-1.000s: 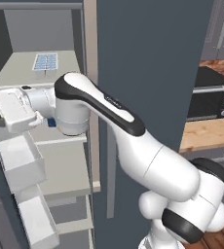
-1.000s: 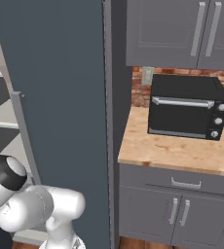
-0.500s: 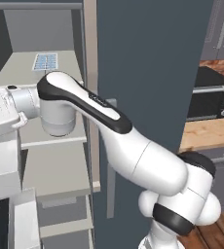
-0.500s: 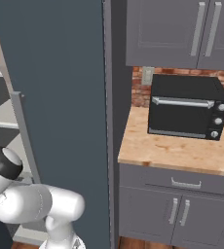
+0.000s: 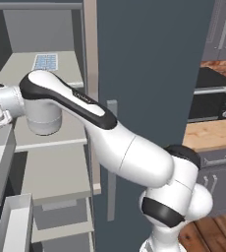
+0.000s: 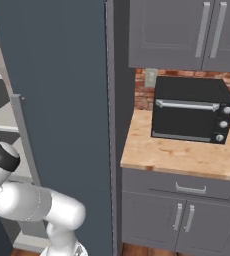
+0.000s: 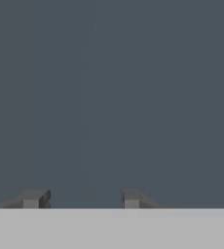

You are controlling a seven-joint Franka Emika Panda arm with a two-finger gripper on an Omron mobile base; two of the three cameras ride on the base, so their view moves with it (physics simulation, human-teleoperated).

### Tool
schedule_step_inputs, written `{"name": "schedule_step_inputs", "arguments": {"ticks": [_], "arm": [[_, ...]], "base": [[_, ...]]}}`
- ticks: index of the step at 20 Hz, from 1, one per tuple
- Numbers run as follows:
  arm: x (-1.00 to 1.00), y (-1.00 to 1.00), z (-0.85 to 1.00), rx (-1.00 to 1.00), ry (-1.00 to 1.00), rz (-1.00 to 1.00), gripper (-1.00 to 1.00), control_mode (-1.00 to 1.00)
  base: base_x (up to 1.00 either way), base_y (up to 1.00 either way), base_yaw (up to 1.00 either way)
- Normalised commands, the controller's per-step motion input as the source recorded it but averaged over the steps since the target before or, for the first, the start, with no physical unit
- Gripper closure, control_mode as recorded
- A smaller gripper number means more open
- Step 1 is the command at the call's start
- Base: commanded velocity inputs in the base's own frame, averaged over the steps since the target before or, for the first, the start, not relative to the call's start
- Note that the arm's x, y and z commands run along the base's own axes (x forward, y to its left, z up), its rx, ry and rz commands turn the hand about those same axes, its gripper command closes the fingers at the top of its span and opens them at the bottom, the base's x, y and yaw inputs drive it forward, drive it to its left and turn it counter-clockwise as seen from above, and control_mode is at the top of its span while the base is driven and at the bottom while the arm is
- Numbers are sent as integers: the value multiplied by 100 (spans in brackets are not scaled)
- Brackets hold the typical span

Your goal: Open the freezer door, pick up the ice cube tray from the freezer, and place it on the dining counter.

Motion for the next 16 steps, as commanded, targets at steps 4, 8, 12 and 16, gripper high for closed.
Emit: {"name": "schedule_step_inputs", "arguments": {"ticks": [4, 8, 12, 16], "arm": [[0, 26, 0, 0, -3, 0, -100, -100], [0, -18, 0, 0, -5, -3, -100, -100], [0, -88, 3, 0, -1, -10, -100, -100], [0, -100, 11, 0, 0, -15, -100, -100]], "base": [[0, 0, 0], [0, 0, 0], [0, 0, 0], [0, 0, 0]]}}
